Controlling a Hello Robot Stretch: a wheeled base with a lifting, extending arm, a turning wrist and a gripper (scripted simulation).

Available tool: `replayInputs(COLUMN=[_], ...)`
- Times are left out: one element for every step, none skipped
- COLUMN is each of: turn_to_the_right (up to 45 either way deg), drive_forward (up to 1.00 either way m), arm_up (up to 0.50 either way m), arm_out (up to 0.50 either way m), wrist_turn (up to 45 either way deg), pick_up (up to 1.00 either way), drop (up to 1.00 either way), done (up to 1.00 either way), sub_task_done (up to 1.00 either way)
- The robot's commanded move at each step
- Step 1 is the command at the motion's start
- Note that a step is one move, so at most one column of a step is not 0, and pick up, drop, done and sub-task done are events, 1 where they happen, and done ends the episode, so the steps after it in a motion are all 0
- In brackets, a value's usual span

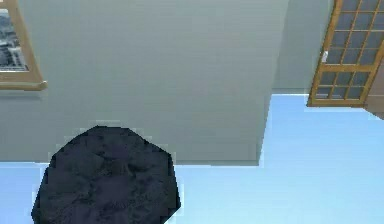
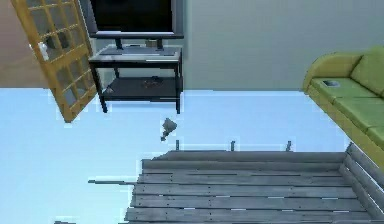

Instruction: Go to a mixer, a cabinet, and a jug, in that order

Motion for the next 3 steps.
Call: replayInputs(turn_to_the_right=[0.0, 30.0, 0.0], drive_forward=[0.3, 0.0, 0.95], arm_up=[0.0, 0.0, 0.0], arm_out=[0.0, 0.0, 0.0], wrist_turn=[0.0, 0.0, 0.0], pick_up=[0.0, 0.0, 0.0], drop=[0.0, 0.0, 0.0], done=[0.0, 0.0, 0.0], sub_task_done=[0.0, 0.0, 0.0])
